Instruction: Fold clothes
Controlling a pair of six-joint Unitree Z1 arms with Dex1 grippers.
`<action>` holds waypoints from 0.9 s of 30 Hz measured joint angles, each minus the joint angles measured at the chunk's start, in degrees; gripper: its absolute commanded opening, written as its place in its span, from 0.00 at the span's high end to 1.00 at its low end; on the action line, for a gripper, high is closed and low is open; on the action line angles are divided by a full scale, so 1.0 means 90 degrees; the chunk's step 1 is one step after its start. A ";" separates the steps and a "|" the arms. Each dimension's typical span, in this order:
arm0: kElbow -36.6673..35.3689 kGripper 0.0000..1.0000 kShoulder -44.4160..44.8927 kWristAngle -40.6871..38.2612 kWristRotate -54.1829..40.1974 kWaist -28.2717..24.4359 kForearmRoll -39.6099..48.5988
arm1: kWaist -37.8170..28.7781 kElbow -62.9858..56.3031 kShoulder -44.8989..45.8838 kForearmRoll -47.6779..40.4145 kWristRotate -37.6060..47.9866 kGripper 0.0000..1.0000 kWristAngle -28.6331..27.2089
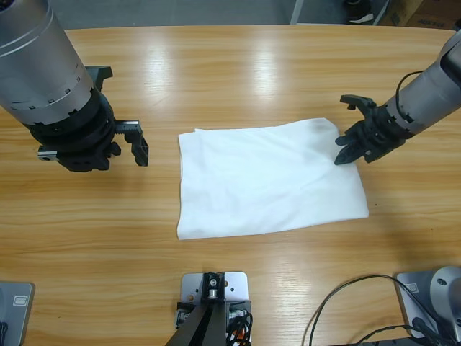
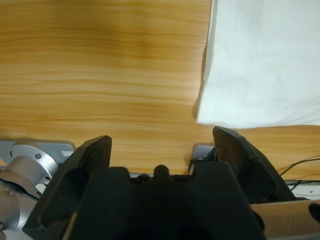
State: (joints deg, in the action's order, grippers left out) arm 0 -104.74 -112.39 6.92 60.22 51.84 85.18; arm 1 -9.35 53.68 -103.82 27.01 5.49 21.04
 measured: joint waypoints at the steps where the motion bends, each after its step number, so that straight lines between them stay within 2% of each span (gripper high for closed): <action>1: -0.0011 0.21 0.0000 0.0000 0.0000 0.0005 0.0000 | 0.0071 0.0005 0.0006 0.0030 -0.0019 1.00 -0.0028; 12: -0.0058 0.21 -0.0001 -0.0001 0.0000 0.0014 0.0000 | 0.1028 0.0164 0.0042 0.0623 -0.0140 1.00 -0.0701; 20: -0.0058 0.21 -0.0001 -0.0001 0.0000 0.0017 0.0000 | 0.1126 0.0626 0.0130 0.1507 -0.0185 1.00 -0.1813; 23: -0.0058 0.21 -0.0001 -0.0001 0.0000 0.0017 0.0000 | 0.0878 0.1187 0.0328 0.2140 -0.0150 1.00 -0.2216; 27: -0.0058 0.20 -0.0001 -0.0001 0.0000 0.0018 0.0000 | -0.0281 0.2075 0.0412 0.2853 0.0348 1.00 -0.2429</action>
State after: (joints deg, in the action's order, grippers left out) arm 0 -105.25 -112.39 6.91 60.22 52.00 85.18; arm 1 -11.89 72.36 -100.11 52.68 8.62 -0.82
